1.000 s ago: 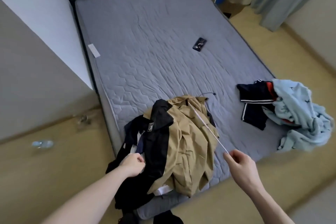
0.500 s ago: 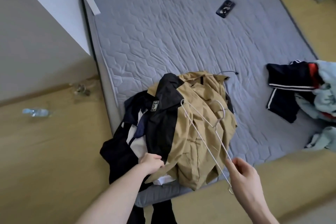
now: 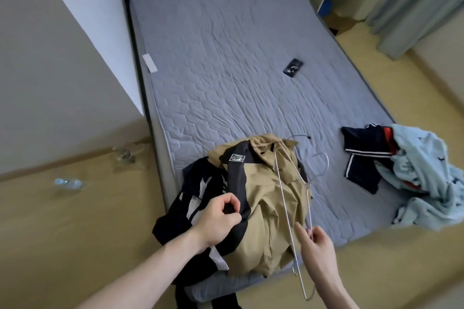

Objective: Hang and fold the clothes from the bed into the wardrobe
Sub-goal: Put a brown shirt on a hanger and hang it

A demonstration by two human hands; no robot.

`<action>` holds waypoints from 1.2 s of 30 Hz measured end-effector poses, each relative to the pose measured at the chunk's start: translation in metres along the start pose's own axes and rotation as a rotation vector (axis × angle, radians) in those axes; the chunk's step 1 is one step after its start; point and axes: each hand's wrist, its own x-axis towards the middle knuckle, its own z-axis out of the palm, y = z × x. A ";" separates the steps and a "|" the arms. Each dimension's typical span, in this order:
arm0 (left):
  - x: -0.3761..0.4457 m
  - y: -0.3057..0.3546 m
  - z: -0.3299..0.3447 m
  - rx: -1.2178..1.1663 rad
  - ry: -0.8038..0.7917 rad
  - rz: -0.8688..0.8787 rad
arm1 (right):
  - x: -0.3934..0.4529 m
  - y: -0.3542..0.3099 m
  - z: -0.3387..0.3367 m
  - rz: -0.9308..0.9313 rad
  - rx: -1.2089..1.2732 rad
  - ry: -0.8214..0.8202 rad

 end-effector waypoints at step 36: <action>-0.088 0.060 -0.197 0.193 0.301 -0.078 | -0.191 -0.289 -0.009 -0.800 0.130 -0.351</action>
